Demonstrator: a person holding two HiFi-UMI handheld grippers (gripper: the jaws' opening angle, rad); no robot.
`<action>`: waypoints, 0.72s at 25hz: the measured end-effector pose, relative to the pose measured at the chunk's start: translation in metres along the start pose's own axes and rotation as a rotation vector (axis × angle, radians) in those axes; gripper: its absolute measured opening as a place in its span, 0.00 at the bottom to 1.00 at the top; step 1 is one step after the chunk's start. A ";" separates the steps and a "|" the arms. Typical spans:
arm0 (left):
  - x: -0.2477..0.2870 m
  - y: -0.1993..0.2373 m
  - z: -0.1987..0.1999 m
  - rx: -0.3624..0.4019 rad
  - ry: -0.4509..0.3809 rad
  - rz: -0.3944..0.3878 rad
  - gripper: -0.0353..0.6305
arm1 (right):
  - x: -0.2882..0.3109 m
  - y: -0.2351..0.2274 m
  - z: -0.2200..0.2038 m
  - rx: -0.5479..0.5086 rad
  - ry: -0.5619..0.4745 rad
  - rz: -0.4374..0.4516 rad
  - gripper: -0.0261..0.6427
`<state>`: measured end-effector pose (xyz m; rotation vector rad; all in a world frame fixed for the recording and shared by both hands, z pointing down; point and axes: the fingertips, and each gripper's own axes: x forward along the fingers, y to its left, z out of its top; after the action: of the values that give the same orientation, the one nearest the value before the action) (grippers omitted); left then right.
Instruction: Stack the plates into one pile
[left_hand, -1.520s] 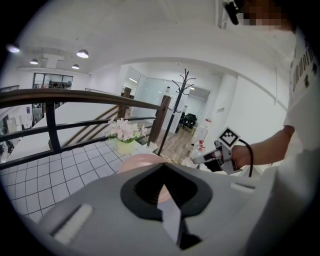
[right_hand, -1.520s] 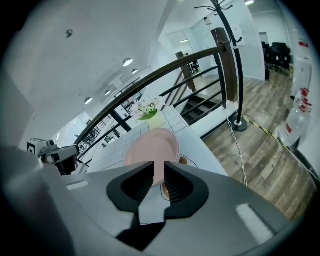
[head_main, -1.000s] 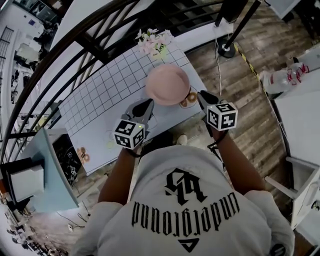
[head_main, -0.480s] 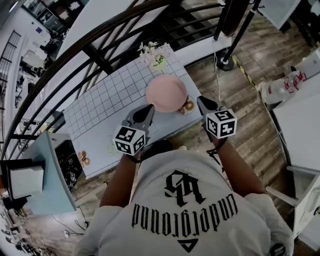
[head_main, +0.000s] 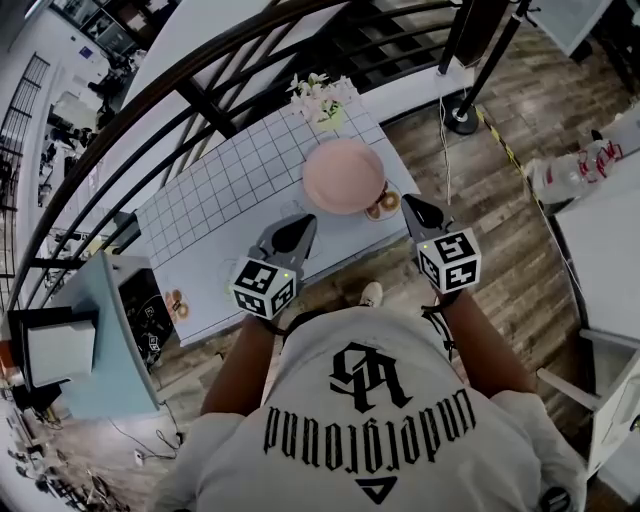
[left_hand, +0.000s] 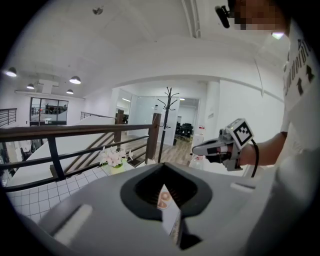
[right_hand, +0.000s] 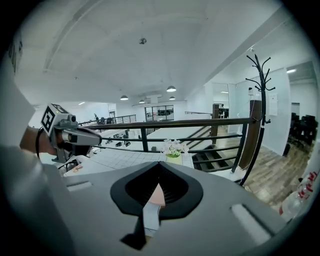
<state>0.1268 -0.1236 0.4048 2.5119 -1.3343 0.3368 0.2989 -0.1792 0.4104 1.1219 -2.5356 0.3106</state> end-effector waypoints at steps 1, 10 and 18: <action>-0.002 -0.002 0.000 0.015 0.005 -0.011 0.13 | -0.003 0.003 -0.001 -0.007 -0.002 -0.006 0.04; -0.057 -0.020 -0.025 0.152 0.059 -0.099 0.13 | -0.037 0.054 -0.023 -0.018 0.012 -0.049 0.04; -0.093 -0.034 -0.028 0.113 0.009 -0.092 0.13 | -0.068 0.074 -0.036 0.005 -0.013 -0.062 0.04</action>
<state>0.1022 -0.0238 0.3957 2.6505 -1.2230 0.4137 0.2944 -0.0726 0.4121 1.2057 -2.5069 0.2944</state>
